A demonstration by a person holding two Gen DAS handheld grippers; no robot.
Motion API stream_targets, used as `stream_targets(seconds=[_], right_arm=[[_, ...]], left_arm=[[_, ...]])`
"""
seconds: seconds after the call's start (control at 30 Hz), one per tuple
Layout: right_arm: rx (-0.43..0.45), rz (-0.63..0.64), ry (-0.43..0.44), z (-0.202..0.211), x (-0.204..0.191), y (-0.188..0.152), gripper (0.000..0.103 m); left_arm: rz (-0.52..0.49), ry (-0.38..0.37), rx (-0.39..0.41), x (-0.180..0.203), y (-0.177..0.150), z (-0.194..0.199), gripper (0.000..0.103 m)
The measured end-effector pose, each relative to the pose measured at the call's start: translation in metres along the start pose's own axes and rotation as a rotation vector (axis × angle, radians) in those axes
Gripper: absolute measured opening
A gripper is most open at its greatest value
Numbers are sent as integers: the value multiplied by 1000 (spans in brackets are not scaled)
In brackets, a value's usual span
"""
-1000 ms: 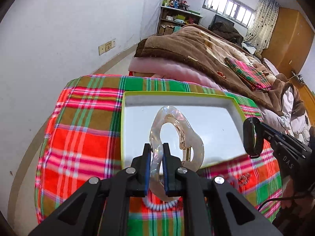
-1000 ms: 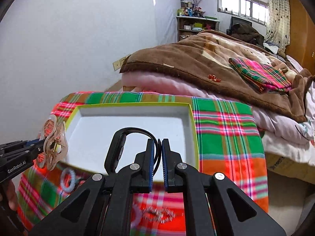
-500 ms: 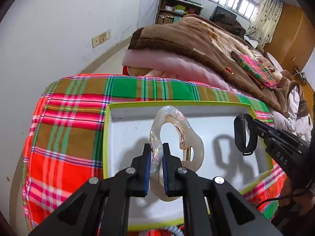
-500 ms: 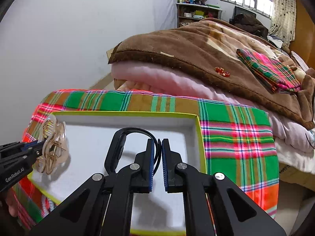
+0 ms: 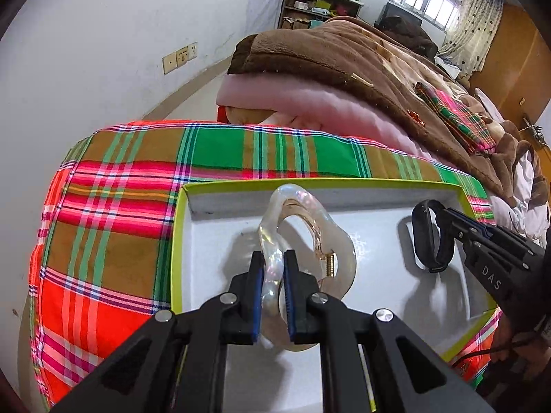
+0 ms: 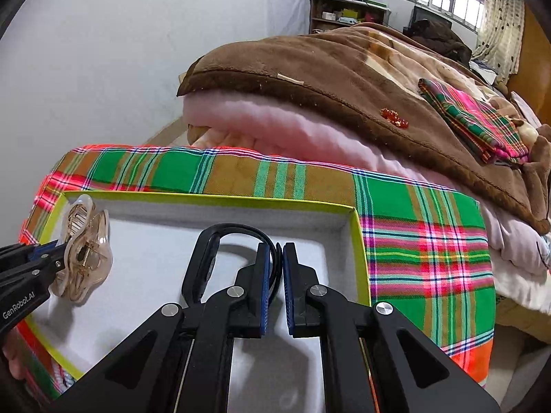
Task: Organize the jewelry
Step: 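Open left tool releasing clip into box while right tool releases band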
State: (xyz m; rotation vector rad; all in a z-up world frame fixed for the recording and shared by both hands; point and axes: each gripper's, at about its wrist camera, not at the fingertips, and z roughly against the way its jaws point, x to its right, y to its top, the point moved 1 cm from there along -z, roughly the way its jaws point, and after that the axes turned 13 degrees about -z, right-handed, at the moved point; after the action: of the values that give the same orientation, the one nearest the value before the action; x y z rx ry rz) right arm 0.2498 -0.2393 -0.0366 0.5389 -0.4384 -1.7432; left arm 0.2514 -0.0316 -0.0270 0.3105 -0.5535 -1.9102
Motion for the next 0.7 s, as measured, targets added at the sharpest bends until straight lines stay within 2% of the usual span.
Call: stream_targets(seconds=[0.37, 0.53, 0.63, 0.7], right_arm=[[-9, 0, -9, -8, -1, 2, 8], [-10, -5, -13, -9, 1, 3, 9], [-3, -14, -15, -7, 1, 4, 14], [2, -22, -8, -5, 2, 4, 15]], left_arm=[[2, 3, -4, -2, 3, -2, 14], [11, -2, -7, -4, 3, -4, 20], [19, -3, -7, -5, 2, -3, 25], [19, -3, 2, -5, 2, -1, 29]])
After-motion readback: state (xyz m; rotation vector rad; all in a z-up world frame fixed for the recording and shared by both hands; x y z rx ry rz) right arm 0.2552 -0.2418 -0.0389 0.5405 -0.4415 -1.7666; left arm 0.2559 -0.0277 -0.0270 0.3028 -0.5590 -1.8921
